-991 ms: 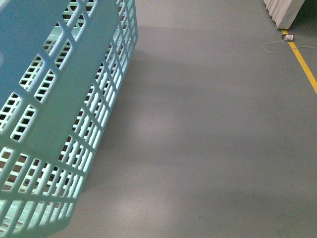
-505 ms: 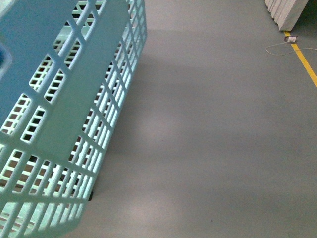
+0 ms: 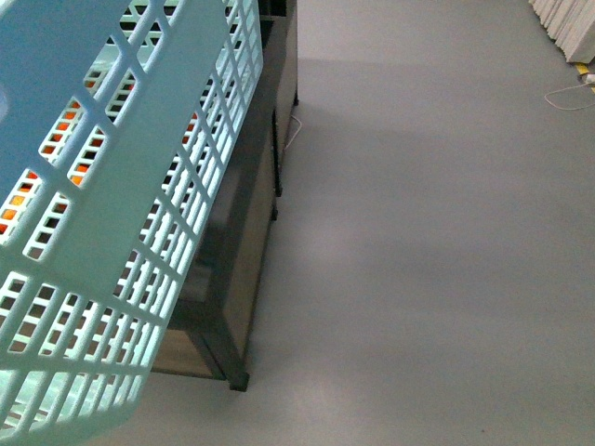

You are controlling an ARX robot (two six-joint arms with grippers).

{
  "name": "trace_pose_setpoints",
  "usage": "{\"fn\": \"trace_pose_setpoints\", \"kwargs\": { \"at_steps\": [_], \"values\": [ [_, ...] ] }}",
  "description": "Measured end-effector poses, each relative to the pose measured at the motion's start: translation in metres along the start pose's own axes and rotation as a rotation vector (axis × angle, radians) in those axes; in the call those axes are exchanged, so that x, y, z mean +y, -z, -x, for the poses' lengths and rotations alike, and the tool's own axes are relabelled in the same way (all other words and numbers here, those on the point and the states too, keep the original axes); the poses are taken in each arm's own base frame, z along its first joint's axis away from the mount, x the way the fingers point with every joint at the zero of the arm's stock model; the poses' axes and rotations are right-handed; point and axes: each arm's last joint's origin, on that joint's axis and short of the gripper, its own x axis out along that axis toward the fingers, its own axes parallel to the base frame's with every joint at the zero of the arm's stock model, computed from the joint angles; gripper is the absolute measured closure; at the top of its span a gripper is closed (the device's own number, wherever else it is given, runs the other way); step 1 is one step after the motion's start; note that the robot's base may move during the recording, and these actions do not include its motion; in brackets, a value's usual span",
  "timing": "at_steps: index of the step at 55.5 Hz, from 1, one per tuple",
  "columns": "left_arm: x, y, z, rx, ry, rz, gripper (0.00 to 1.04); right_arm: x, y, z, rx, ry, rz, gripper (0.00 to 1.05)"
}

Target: Pick lemon and mango into basket

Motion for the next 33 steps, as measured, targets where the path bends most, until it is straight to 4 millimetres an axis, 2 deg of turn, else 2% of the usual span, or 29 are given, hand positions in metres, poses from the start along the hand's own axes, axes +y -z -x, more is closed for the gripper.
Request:
{"fn": "trace_pose_setpoints", "kwargs": {
  "at_steps": [33],
  "values": [
    [-0.0001,0.0,0.0,0.0,0.0,-0.003,1.01,0.0001,0.0001,0.0,0.001,-0.002,0.0,0.09]
  ]
}}
